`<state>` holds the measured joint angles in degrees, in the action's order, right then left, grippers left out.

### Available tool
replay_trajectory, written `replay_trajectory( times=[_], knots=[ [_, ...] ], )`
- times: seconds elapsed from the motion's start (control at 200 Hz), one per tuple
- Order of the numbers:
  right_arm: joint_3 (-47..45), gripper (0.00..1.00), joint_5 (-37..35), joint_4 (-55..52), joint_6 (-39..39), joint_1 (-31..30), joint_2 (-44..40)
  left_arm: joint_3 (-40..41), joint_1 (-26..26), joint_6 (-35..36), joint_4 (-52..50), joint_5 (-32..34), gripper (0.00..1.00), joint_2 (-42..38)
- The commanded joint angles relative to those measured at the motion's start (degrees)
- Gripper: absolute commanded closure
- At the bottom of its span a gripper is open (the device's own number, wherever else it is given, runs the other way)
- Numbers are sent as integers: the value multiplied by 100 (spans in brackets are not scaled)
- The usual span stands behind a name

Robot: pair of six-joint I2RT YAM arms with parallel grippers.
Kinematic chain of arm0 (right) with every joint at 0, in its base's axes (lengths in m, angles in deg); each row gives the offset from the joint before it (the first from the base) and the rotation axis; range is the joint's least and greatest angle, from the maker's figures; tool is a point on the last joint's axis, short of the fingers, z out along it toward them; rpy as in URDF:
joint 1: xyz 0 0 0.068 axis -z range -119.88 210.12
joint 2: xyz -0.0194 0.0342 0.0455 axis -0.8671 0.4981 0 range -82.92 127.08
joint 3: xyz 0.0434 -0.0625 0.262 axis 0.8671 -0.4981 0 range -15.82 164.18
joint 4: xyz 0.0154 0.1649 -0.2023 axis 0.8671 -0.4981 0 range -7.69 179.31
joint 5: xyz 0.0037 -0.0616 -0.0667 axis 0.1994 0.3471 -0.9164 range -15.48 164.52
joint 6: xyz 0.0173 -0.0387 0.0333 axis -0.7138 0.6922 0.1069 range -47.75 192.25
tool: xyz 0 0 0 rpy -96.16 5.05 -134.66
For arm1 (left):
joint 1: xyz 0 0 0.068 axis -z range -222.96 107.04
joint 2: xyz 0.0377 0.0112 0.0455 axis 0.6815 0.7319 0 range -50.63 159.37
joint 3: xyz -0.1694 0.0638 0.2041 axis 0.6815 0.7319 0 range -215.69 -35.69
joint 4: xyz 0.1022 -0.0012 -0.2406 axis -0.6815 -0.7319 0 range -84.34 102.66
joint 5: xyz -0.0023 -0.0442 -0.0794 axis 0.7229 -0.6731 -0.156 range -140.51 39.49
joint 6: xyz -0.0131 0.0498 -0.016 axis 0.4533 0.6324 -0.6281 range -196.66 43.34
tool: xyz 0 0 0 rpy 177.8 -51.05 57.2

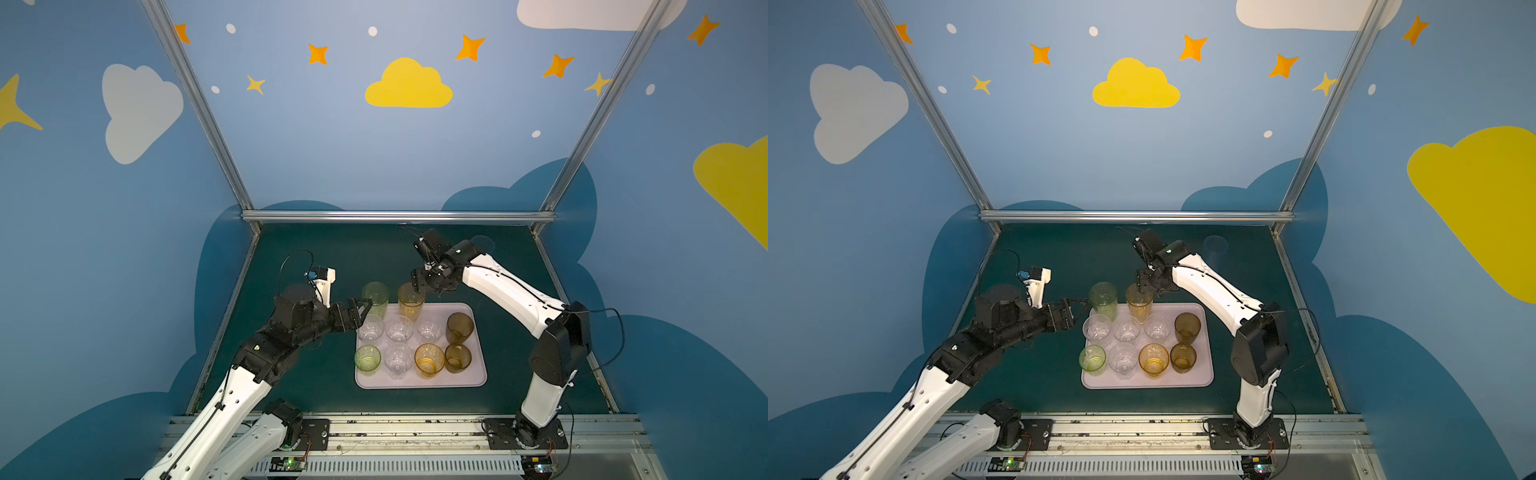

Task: Place the glasses into the tray
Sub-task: Place the glass on the tray, then pick up the glass from the top-right of the table.

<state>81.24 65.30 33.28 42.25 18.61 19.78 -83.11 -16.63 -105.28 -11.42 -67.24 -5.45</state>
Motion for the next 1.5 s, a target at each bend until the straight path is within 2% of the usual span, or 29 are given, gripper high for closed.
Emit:
replay_trajectory(
  times=[0.0, 0.21, 0.576, 0.761, 1.001, 1.197, 1.492],
  knots=[
    [38, 19, -167, -112, -120, -58, -482, -86, 9, 146, -100, 187, 0, 3],
    [-358, 14, -354, -46, -200, -54, -1054, -128, 6, 101, -50, 179, 0, 34],
    [-1601, 13, -466, 263, -370, 154, -2321, -318, 9, -168, 237, -79, 0, 471],
    [-2227, 13, -289, 397, -386, 600, -3060, -514, 11, -278, 693, -433, 0, 1049],
    [-2989, 13, 321, 776, -282, 1527, -3823, -1207, 21, -241, 567, -693, 0, 1849],
    [-3108, 13, 961, 1009, -96, 2294, -3706, -1463, 153, -481, 794, -831, 0, 2253],
    [-2420, 14, 1607, 1331, 99, 3118, -2755, -1665, 299, -703, 1394, -494, 0, 2765]
  ],
)
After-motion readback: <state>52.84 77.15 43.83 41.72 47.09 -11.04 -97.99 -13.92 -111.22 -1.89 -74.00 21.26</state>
